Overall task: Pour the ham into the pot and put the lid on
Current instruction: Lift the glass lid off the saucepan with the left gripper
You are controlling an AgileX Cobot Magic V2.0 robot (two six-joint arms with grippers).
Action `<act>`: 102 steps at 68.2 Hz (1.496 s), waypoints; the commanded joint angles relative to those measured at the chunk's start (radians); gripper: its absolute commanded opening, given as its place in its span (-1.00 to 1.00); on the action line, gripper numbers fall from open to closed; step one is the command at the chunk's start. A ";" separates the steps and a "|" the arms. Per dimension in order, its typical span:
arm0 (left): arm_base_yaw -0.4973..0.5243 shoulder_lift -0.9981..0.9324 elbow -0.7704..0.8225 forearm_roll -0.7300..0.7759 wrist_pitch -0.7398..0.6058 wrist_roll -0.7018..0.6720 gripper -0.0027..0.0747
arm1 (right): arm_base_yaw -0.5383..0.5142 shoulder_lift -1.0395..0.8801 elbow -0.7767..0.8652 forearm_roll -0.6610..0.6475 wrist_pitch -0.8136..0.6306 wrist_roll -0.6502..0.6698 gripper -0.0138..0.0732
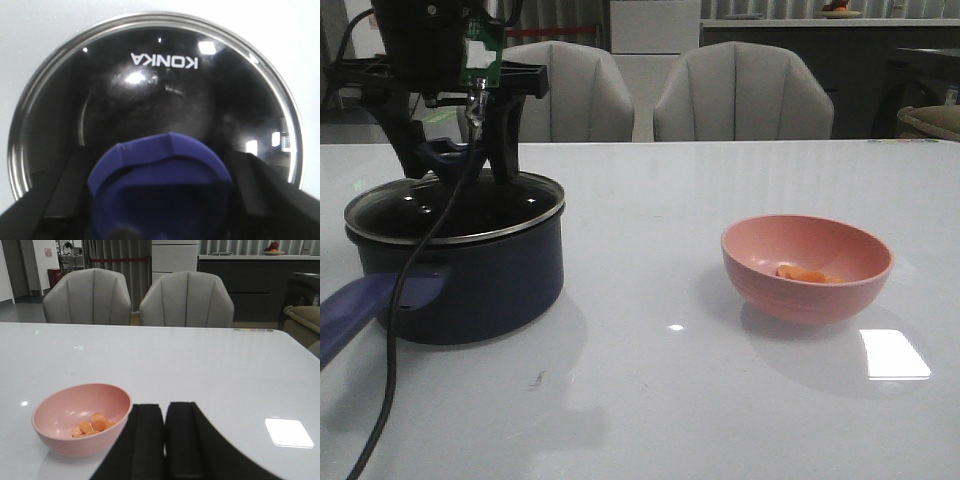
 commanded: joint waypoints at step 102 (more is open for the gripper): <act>0.529 -0.194 0.530 -0.152 -0.420 0.346 -0.53 | -0.006 -0.019 -0.005 0.001 -0.079 -0.007 -0.32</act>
